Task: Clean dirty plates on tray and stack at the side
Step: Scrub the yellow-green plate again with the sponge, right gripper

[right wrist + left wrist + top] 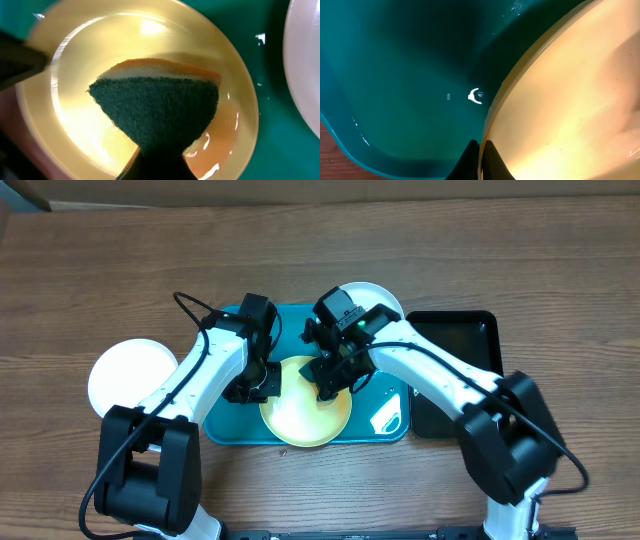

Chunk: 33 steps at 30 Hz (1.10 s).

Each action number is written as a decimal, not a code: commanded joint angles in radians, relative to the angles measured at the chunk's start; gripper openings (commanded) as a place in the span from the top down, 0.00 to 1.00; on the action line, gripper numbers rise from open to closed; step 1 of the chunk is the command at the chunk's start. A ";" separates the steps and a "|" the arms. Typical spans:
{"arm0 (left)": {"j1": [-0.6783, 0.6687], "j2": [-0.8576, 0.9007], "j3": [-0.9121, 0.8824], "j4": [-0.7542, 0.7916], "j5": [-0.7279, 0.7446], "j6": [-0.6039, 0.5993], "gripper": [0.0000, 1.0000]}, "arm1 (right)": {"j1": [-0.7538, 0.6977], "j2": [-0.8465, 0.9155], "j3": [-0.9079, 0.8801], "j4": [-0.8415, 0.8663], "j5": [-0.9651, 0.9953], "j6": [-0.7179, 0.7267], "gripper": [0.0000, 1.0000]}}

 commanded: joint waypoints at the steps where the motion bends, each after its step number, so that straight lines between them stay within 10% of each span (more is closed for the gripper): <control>1: -0.001 0.011 -0.005 -0.004 0.009 0.011 0.96 | 0.002 0.054 -0.004 0.032 0.025 0.006 0.96; 33: 0.000 0.011 -0.003 -0.016 -0.039 -0.031 0.96 | -0.148 -0.074 0.165 -0.214 0.066 0.113 0.96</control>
